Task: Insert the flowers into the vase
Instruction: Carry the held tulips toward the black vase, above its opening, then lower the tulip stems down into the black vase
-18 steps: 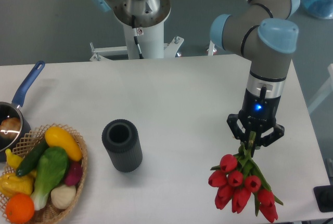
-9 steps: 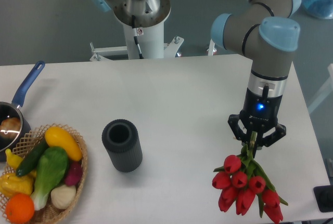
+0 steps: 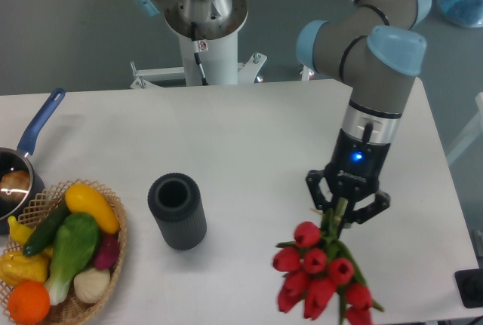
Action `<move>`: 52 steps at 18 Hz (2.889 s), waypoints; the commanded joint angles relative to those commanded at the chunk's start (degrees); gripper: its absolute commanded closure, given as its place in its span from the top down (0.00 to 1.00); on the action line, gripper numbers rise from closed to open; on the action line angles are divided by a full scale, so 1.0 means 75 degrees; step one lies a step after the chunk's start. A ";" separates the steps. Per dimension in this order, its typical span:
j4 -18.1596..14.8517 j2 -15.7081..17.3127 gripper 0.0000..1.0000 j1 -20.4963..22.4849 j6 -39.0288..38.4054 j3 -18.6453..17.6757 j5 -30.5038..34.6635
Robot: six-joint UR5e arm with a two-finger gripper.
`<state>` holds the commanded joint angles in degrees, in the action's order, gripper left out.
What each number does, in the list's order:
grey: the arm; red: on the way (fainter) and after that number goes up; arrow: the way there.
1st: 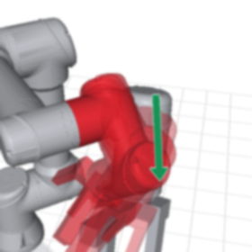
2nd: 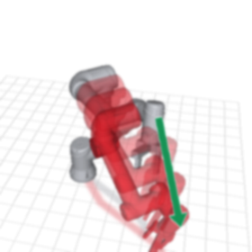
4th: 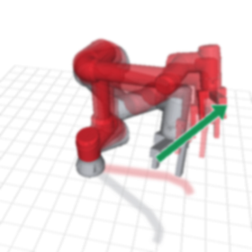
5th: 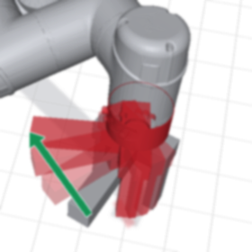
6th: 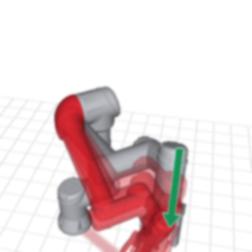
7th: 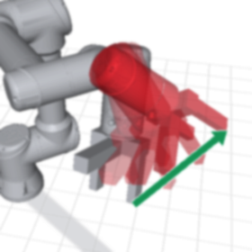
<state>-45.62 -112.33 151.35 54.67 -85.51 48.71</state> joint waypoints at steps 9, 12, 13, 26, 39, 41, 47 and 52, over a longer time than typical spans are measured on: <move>0.0012 0.0574 0.17 -0.0245 0.0047 -0.0551 -0.1291; 0.0023 0.0586 0.17 -0.0503 0.0070 -0.0551 -0.1303; 0.0023 0.0586 0.17 -0.0585 0.0082 -0.0563 -0.1315; 0.0035 0.0762 0.13 -0.1090 0.0094 -0.0903 -0.2381; 0.0035 0.0762 0.14 -0.1114 0.0890 -0.1676 -0.4103; 0.0035 0.0774 0.14 -0.1090 0.0937 -0.1758 -0.4208; 0.0035 0.0786 0.14 -0.1067 0.1370 -0.2062 -0.4467; 0.0035 0.0797 0.14 -0.1008 0.1922 -0.2449 -0.4911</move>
<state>-45.35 -106.35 143.79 69.08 -103.88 11.88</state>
